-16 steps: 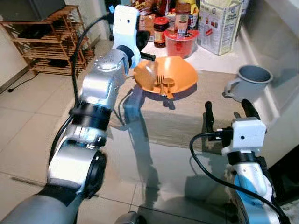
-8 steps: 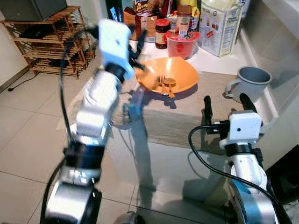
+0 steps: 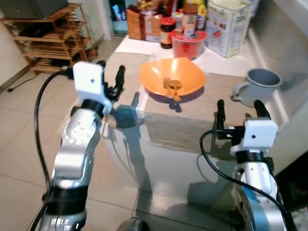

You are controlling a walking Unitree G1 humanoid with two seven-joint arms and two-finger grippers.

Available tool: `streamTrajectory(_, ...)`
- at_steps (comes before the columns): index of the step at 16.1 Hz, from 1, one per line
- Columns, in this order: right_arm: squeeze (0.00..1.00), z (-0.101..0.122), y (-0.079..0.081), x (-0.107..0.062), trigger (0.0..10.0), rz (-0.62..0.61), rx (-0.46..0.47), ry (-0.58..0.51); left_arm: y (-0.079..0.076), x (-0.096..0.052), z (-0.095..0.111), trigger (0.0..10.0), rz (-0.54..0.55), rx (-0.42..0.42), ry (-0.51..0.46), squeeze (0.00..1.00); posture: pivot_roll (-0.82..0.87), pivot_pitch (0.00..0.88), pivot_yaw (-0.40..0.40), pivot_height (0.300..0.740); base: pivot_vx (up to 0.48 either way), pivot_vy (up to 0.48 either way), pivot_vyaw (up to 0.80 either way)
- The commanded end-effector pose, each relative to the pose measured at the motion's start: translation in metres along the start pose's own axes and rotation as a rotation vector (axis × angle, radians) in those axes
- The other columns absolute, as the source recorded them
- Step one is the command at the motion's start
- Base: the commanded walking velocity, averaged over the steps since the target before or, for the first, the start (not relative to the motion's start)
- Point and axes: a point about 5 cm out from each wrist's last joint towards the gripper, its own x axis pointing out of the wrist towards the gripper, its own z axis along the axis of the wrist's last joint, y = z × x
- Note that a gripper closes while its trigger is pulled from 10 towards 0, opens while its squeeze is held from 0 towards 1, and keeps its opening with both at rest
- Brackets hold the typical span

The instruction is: Setting the table

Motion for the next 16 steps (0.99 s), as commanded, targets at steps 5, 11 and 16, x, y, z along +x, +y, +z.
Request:
streamTrajectory(5, 0.0, -0.003, -0.006, -0.011, 10.0, -0.011, 0.062, 0.028, -0.008, -0.027, -0.024, 10.0, -0.048, 0.002, 0.146, 1.0, 0.03, 0.0, 0.041, 0.718, 0.0, 0.0, 0.0)
streamTrajectory(11, 0.0, -0.01, -0.002, -0.019, 10.0, 0.032, 0.093, 0.089, -0.025, -0.021, -0.023, 10.0, -0.149, 0.001, 0.154, 1.0, 0.02, 0.0, 0.031, 0.718, 0.0, 0.0, 0.0)
streamTrajectory(16, 0.0, -0.008, -0.002, -0.015, 10.0, 0.031, 0.067, 0.07, -0.019, 0.01, -0.003, 10.0, -0.099, 0.008, 0.105, 0.0, 0.0, 0.0, 0.045, 0.718, 0.0, 0.0, 0.0)
